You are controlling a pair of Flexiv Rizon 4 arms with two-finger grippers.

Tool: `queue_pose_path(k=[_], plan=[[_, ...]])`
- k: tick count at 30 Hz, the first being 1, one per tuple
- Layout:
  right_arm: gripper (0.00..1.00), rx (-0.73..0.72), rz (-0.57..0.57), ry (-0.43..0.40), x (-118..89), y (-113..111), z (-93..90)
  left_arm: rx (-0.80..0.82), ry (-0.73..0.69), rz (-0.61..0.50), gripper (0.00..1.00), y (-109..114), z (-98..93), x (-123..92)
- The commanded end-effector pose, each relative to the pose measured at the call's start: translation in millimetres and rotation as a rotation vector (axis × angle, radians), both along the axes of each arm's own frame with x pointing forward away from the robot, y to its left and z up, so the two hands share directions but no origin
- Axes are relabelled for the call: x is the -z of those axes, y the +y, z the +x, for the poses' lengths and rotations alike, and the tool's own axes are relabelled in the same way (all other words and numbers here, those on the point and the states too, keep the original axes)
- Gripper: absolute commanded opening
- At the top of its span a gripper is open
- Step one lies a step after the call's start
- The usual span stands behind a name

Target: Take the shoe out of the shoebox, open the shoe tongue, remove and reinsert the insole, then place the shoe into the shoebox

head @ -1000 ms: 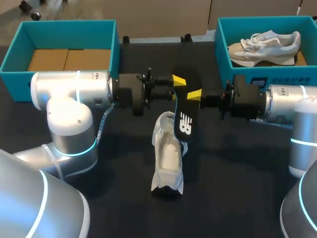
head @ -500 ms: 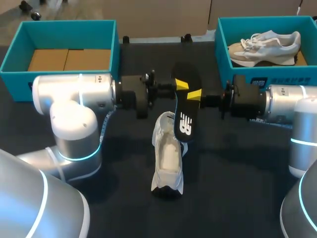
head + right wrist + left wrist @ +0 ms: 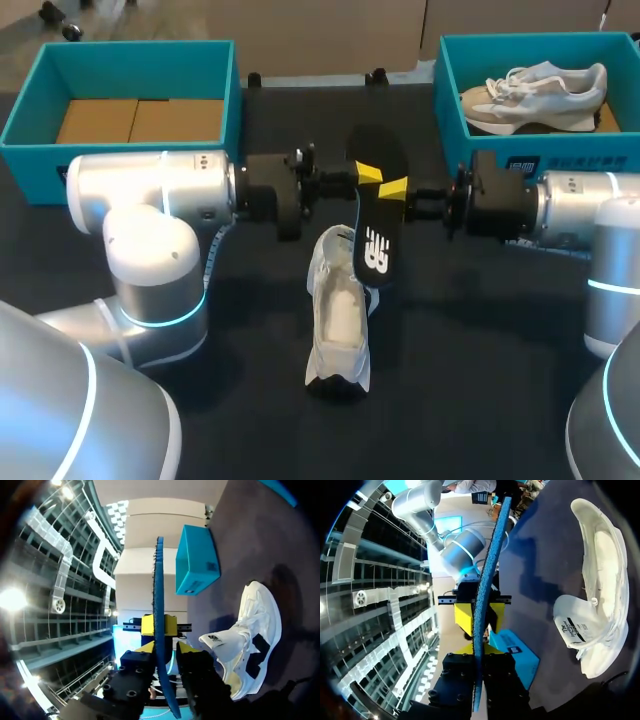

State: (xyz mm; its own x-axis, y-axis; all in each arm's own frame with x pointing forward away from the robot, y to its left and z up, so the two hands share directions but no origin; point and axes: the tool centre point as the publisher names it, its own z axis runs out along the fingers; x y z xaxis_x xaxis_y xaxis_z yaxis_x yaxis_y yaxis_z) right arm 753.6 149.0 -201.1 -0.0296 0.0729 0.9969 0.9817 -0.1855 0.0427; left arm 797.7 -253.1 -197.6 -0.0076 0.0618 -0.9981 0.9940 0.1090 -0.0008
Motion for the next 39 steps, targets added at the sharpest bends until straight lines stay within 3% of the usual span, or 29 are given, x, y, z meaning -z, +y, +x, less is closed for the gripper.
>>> queue_pose_path(k=[1,2,5,10,14,15,17,25,29,31,32,33,39], plan=[[1.00,0.005,-0.051,-0.028,-7.4,-22.5,-8.8,0.017,0.022,0.016,0.00,17.0,-7.0,-6.0],[1.00,0.005,-0.051,-0.028,-7.4,-22.5,-8.8,0.017,0.022,0.016,0.00,17.0,-7.0,-6.0],[1.00,-0.019,-0.143,-0.087,-9.8,-57.7,-13.7,0.046,0.063,0.033,0.00,33.2,-12.9,-10.0],[1.00,-0.118,-0.268,-0.146,-17.9,-95.5,-13.4,0.110,0.160,0.047,0.00,51.3,-24.8,-17.5],[1.00,-0.313,-0.328,-0.131,-23.0,-114.0,-10.8,0.220,0.299,0.119,0.00,57.1,-39.2,-21.0],[1.00,-0.313,-0.328,-0.131,-23.0,-114.0,-10.8,0.239,0.327,0.173,0.00,57.7,-43.5,-21.7],[1.00,-0.313,-0.328,-0.131,-23.0,-114.0,-10.8,0.208,0.244,0.291,0.00,61.2,-50.1,-23.9],[1.00,-0.313,-0.328,-0.131,-23.0,-114.0,-10.8,0.208,0.244,0.291,0.00,61.2,-50.1,-23.9],[1.00,-0.409,-0.538,-0.339,-32.0,-125.1,-21.1,0.264,0.347,0.270,0.00,57.6,-68.6,-23.2],[1.00,-0.428,-0.670,-0.422,-30.9,-131.7,-27.9,0.318,0.472,0.243,0.00,59.4,-79.1,-21.7],[1.00,-0.456,-0.714,-0.429,-29.3,-132.6,-30.0,0.333,0.528,0.240,0.00,60.1,-82.5,-21.5],[1.00,-0.525,-0.808,-0.381,-21.9,-133.6,-33.1,0.329,0.615,0.272,0.00,61.2,-88.9,-20.1],[1.00,-0.525,-0.808,-0.381,-21.9,-133.6,-33.1,0.307,0.610,0.306,0.00,63.0,-93.8,-19.3]])
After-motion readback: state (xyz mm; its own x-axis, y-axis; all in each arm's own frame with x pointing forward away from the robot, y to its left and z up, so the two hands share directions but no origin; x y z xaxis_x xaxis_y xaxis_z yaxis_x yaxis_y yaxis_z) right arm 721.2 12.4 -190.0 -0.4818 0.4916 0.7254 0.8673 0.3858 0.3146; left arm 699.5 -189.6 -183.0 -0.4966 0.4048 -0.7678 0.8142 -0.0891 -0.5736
